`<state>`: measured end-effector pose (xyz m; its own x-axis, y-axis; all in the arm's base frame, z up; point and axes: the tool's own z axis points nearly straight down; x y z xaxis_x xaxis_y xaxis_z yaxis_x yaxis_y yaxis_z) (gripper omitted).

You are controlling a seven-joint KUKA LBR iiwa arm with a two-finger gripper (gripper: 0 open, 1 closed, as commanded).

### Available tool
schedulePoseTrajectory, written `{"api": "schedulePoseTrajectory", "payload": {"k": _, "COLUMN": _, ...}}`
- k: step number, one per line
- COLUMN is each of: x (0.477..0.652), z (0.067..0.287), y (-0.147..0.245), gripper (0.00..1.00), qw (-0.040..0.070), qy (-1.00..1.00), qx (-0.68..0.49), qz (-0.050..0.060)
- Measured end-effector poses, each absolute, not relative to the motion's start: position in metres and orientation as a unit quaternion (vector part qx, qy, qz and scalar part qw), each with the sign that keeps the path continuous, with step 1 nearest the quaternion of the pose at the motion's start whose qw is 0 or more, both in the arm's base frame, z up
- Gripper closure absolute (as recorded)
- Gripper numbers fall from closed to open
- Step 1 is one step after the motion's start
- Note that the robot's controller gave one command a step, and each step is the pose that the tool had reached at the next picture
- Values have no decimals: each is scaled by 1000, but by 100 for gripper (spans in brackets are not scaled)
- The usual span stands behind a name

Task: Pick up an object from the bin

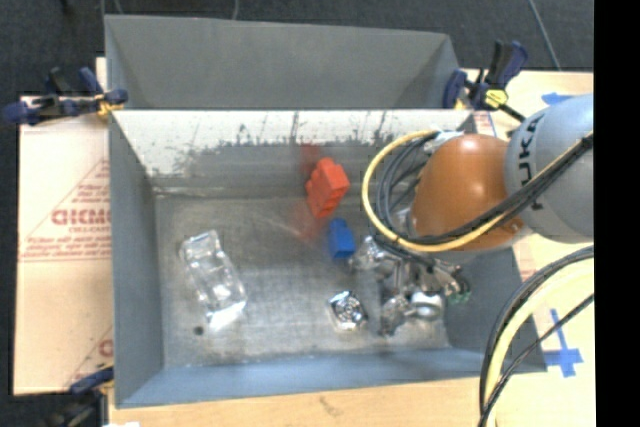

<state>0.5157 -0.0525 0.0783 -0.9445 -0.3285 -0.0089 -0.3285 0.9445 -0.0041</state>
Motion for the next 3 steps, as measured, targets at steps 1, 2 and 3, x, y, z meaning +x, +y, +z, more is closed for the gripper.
{"api": "schedulePoseTrajectory", "payload": {"k": 1, "x": 490, "z": 74, "y": -10, "gripper": 0, "qw": 8, "qy": 966, "qx": -259, "qz": -4}}
{"api": "schedulePoseTrajectory", "payload": {"k": 2, "x": 552, "z": 76, "y": -51, "gripper": 0, "qw": 5, "qy": 957, "qx": -289, "qz": -2}}
{"api": "schedulePoseTrajectory", "payload": {"k": 3, "x": 512, "z": 74, "y": -134, "gripper": 0, "qw": 6, "qy": 953, "qx": -303, "qz": -1}}
